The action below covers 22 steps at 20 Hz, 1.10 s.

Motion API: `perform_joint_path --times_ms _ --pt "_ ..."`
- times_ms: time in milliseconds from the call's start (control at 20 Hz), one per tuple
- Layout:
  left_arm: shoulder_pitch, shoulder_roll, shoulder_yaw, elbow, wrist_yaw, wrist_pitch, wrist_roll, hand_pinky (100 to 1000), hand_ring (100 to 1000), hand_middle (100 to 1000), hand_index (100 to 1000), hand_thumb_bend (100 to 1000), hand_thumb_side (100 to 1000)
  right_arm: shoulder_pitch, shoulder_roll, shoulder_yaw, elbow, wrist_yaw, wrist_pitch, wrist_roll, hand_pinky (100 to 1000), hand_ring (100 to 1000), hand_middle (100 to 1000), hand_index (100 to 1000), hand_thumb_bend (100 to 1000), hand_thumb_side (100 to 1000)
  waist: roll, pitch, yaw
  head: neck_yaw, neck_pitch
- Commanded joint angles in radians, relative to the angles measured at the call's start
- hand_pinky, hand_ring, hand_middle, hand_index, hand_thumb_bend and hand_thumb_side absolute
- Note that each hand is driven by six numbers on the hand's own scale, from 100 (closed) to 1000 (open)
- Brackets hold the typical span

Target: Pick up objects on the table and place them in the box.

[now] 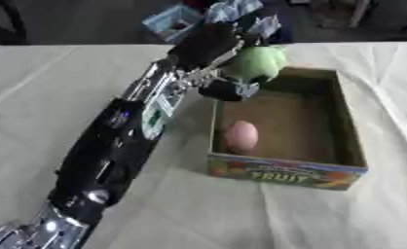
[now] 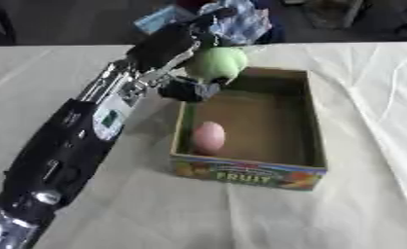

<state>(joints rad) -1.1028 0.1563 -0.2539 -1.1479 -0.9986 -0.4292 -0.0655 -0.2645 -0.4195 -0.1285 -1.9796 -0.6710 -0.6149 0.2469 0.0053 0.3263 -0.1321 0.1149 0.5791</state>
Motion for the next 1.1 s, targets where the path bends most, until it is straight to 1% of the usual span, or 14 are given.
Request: perform_joint_path --times_ms 50,250,350,450,550,700,800,900,1000,1050,1100 --pt "-0.012 -0.004 -0.010 -0.007 0.039 -0.053 -0.034 471 624 1000 308 100 429 -0.011 -0.027 -0.006 -0.020 -0.004 0.003 0.004 897 804 577 918 463 1000 -0.002 -0.021 -0.002 0.000 0.005" --pt "0.001 -0.011 -0.019 0.002 0.075 -0.137 -0.088 473 625 1000 313 100 448 -0.011 -0.024 -0.005 -0.020 0.002 0.006 0.009 897 804 576 919 465 1000 -0.002 -0.017 0.001 0.000 0.013" --pt "0.010 -0.012 -0.021 0.012 0.087 -0.170 -0.126 474 626 1000 316 100 453 -0.011 -0.023 -0.004 -0.020 0.006 0.009 0.014 897 804 575 920 466 1000 -0.003 -0.015 0.004 0.005 0.030" --pt "0.018 -0.013 -0.015 0.015 0.096 -0.189 -0.157 472 623 1000 315 100 460 -0.011 -0.020 -0.004 -0.020 0.010 0.012 0.018 897 804 574 921 466 1000 -0.004 -0.014 0.007 0.014 0.049" --pt "0.026 -0.014 -0.011 0.016 0.104 -0.199 -0.178 471 623 1000 315 100 469 -0.010 -0.018 -0.004 -0.020 0.012 0.013 0.022 897 804 573 921 466 1000 -0.005 -0.012 0.008 0.024 0.060" --pt "0.034 -0.017 -0.013 0.014 0.118 -0.222 -0.208 470 625 1000 325 100 490 -0.010 -0.015 -0.004 -0.020 0.015 0.013 0.025 897 804 573 921 466 1000 -0.007 -0.009 0.009 0.025 0.068" --pt "0.037 -0.017 -0.012 0.015 0.127 -0.235 -0.230 475 632 1000 351 100 497 -0.009 -0.014 -0.004 -0.020 0.016 0.012 0.027 898 804 573 921 467 1000 -0.008 -0.009 0.010 0.023 0.070" --pt "0.034 -0.015 -0.008 0.009 0.130 -0.242 -0.239 510 675 1000 478 100 559 -0.010 -0.013 -0.003 -0.020 0.017 0.013 0.027 898 804 573 921 468 1000 -0.009 -0.009 0.010 0.022 0.069" --pt "0.031 -0.013 -0.002 -0.004 0.123 -0.244 -0.229 584 754 1000 730 100 697 -0.010 -0.012 -0.003 -0.020 0.017 0.014 0.027 897 803 573 921 468 1000 -0.009 -0.008 0.011 0.021 0.066" --pt "0.031 -0.012 0.000 -0.010 0.116 -0.243 -0.218 594 766 1000 765 100 730 -0.011 -0.012 -0.003 -0.020 0.016 0.014 0.027 897 803 573 922 468 1000 -0.009 -0.009 0.011 0.020 0.063" --pt "0.031 -0.011 0.001 -0.014 0.109 -0.240 -0.205 608 783 1000 824 100 783 -0.011 -0.012 -0.003 -0.020 0.016 0.015 0.027 897 803 573 922 468 1000 -0.009 -0.009 0.011 0.019 0.061"
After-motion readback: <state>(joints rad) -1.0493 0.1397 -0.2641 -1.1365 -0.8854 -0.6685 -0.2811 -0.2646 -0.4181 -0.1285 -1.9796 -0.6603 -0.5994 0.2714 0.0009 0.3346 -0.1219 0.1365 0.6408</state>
